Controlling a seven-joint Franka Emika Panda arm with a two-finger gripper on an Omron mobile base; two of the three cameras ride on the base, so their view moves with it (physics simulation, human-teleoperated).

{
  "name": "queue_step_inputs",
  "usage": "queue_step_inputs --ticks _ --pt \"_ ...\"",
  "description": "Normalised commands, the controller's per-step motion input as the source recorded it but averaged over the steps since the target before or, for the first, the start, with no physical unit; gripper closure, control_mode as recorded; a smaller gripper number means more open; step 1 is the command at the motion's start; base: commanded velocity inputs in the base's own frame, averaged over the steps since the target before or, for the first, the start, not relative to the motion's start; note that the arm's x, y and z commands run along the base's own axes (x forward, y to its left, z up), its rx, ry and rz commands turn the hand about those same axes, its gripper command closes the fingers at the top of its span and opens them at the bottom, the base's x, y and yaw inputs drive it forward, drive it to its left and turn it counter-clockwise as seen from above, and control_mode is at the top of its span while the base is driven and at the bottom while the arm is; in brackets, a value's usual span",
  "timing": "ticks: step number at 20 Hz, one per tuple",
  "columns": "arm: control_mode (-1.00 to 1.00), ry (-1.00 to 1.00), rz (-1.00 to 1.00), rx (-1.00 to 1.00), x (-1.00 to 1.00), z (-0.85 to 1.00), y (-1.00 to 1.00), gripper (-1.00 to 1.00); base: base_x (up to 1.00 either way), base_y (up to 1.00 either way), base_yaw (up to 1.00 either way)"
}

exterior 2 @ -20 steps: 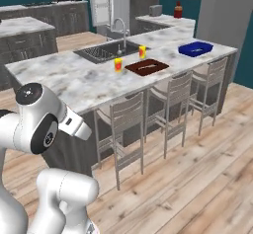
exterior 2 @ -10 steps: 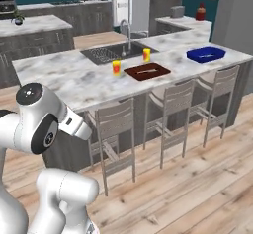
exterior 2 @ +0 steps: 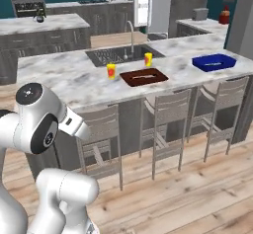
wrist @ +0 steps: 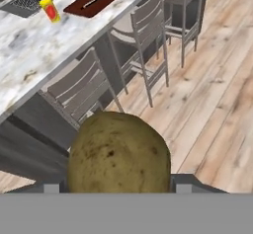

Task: Gather the potato and avocado from the fridge and place them on a tray on the dining counter. Then gather the fishs from the fridge and place them on the other tray.

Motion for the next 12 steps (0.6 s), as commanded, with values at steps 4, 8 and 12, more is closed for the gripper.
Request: queue_step_inputs --ticks 4,8,12 --pt "1.00 0.00 0.00 0.00 0.00 0.00 0.00 1.00 0.19 -0.93 0.30" --pt "1.00 0.00 0.00 0.00 0.00 0.00 0.00 1.00 0.21 -0.93 0.30" --pt "1.00 0.00 0.00 0.00 0.00 0.00 0.00 1.00 0.21 -0.93 0.30"
